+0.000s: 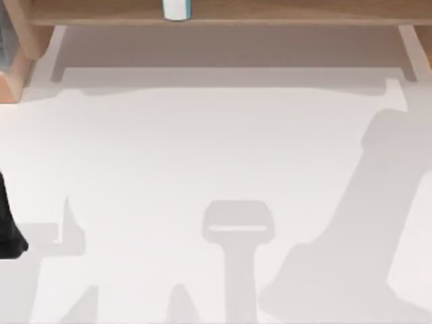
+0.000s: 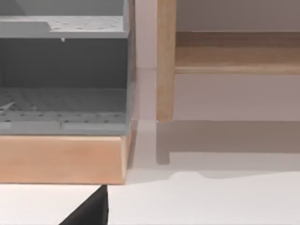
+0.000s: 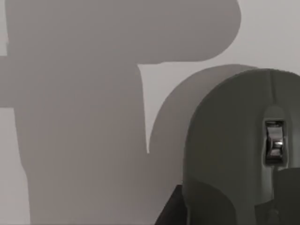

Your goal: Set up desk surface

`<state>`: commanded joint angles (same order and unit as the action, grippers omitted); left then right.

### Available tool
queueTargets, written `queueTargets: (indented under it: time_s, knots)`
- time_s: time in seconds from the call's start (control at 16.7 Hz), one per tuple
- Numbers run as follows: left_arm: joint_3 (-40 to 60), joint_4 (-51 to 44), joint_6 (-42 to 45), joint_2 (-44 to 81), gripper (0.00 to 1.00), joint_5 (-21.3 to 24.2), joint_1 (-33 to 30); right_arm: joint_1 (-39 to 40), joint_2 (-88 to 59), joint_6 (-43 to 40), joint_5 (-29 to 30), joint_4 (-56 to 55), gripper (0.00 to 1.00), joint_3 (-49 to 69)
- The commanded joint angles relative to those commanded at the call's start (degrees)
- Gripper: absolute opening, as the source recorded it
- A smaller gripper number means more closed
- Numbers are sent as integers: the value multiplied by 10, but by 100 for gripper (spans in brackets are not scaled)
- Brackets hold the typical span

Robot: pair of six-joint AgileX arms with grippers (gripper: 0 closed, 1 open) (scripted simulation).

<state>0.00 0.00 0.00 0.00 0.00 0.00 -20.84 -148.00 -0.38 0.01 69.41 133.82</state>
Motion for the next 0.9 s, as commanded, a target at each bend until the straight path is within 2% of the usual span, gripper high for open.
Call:
queueTargets:
  time_s: [0.36, 0.9]
  knots:
    - [0, 0, 0, 0, 100, 0, 0, -4, 100, -6, -18, -7, 0, -61]
    - [0, 0, 0, 0, 100, 0, 0, -6, 380, -1, 4, -63, 0, -236]
